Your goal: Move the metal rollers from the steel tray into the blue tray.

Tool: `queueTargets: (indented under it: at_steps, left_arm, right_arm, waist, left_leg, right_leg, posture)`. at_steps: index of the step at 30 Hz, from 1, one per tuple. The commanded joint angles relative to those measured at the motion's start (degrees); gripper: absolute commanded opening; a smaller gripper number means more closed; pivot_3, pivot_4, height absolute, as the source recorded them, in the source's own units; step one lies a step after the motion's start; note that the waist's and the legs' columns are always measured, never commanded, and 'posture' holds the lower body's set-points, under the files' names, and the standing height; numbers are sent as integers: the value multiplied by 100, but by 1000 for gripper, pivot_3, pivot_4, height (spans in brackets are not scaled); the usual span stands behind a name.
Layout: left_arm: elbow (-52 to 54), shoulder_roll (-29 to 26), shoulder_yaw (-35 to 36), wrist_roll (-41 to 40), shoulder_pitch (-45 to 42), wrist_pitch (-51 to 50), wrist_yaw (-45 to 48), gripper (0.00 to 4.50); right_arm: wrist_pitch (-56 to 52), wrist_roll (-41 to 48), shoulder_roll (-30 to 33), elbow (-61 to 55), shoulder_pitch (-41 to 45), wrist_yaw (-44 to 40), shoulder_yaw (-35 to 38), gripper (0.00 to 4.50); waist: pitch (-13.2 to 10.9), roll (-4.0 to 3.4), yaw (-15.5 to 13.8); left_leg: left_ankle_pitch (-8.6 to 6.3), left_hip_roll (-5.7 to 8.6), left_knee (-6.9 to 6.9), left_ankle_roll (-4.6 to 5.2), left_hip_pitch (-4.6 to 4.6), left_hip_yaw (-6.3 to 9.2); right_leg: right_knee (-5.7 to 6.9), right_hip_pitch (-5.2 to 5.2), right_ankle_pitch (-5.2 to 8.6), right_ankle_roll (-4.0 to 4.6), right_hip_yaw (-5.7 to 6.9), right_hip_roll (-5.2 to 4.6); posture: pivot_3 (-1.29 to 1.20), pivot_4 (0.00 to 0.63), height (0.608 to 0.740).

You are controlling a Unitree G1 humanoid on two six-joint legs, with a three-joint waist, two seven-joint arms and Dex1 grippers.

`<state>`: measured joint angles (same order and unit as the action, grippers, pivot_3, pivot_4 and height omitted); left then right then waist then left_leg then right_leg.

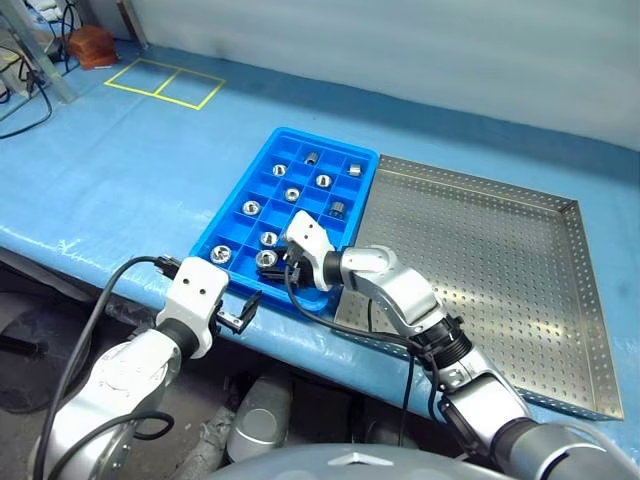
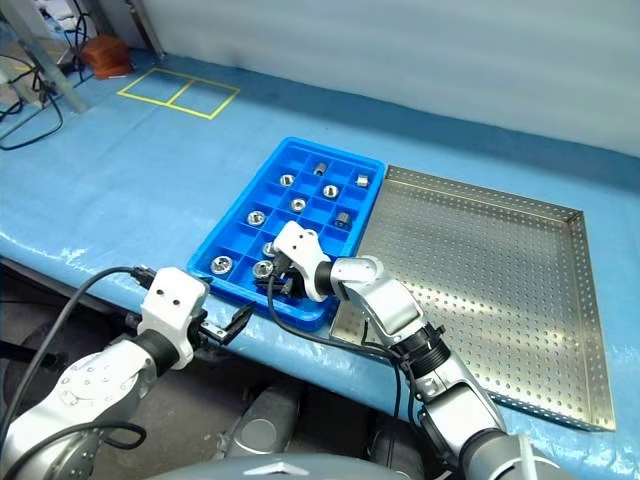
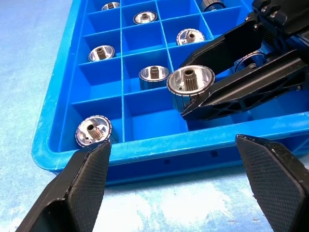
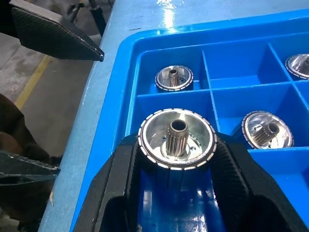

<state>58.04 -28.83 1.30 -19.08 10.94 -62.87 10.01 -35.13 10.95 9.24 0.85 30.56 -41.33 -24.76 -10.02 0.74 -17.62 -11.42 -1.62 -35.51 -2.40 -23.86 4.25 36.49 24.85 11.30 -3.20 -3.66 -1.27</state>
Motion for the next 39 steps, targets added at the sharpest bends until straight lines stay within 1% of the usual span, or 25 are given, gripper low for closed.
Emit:
queueTargets:
  at_steps: [1, 16, 19, 20, 23, 27, 30, 33, 36, 39]
  left_arm:
    - [183, -39, -11, 24, -39, -4, 20, 4500]
    - [62, -83, -82, 48, -173, 32, 112, 4500]
    - [41, -82, -97, 55, -202, 37, 136, 4500]
    - [34, -81, -105, 60, -205, 42, 143, 4500]
    - [-31, -42, -197, 48, -295, 90, 176, 4500]
    - [-251, 140, -523, 58, -608, 306, 190, 4500]
    - [-815, 432, -1074, 275, -1236, 780, 159, 4500]
    - [-1774, 1039, -1375, 454, -1968, 1369, 58, 4500]
    - [-2801, 1375, -1575, 682, -2649, 2028, 214, 4500]
    - [-3728, 1581, -1714, 827, -3179, 2611, 468, 4500]
  right_arm:
    - [94, -2, 20, -292, 12, -10, 78, 1733]
    - [-41, 11, 207, -486, -149, -103, 23, 1733]
    - [100, -1, 210, -564, -189, -98, 55, 2755]
    - [192, 11, 173, -613, -212, -46, 119, 3016]
    - [352, 155, 96, -820, -220, 29, 406, 3016]
    - [405, 362, 153, -1304, -293, 221, 925, 3016]
    - [428, 332, 433, -1623, -463, 540, 1491, 3016]
    - [430, 133, 886, -1747, -771, 819, 1928, 3016]
    - [408, -169, 1431, -1745, -1143, 1102, 2272, 3016]
    - [305, -148, 1861, -1795, -1568, 1123, 2665, 3016]
  waist:
    - [0, 0, -4]
    - [0, 0, 6]
    - [0, 0, 8]
    - [0, 0, 11]
    - [0, 0, 19]
    - [0, 0, 18]
    - [1, -1, 10]
    - [4, -5, -1]
    - [4, -3, 87]
    - [5, -5, 306]
  left_leg:
    - [0, 0, 0, 0, -1, 0]
    - [-2, -2, 2, -2, -5, 0]
    - [-2, -2, 2, -2, -5, 1]
    - [-2, -2, 2, -2, -5, 1]
    - [-2, -3, 2, -2, -5, 1]
    - [-2, -4, 0, -3, -4, 2]
    - [-2, -3, -3, -3, -5, 4]
    - [-2, -1, -12, -2, -5, 7]
    - [-1, 1, -21, 1, -18, 3]
    - [-6, 0, -21, 13, -29, 1]
  right_leg:
    - [-1, 0, 0, 0, 0, 0]
    - [-14, -2, 0, -1, 2, 1]
    - [-14, -2, 0, -1, 4, 1]
    - [-15, -2, 0, -1, 4, 1]
    - [-16, -1, 0, -1, 4, 2]
    - [-18, -6, 0, -1, 5, 2]
    - [-28, -13, -1, -2, 9, 1]
    - [-43, -16, -5, -9, 18, -3]
    - [-51, -26, -13, -21, 15, -5]
    - [-53, -16, -17, -23, 8, -2]
  posture:
    - [481, 150, 740]
    - [457, 150, 740]
    - [450, 150, 740]
    - [439, 150, 740]
    - [426, 150, 740]
    - [391, 150, 740]
    - [356, 150, 740]
    - [292, 150, 740]
    - [248, 150, 740]
    - [181, 150, 740]
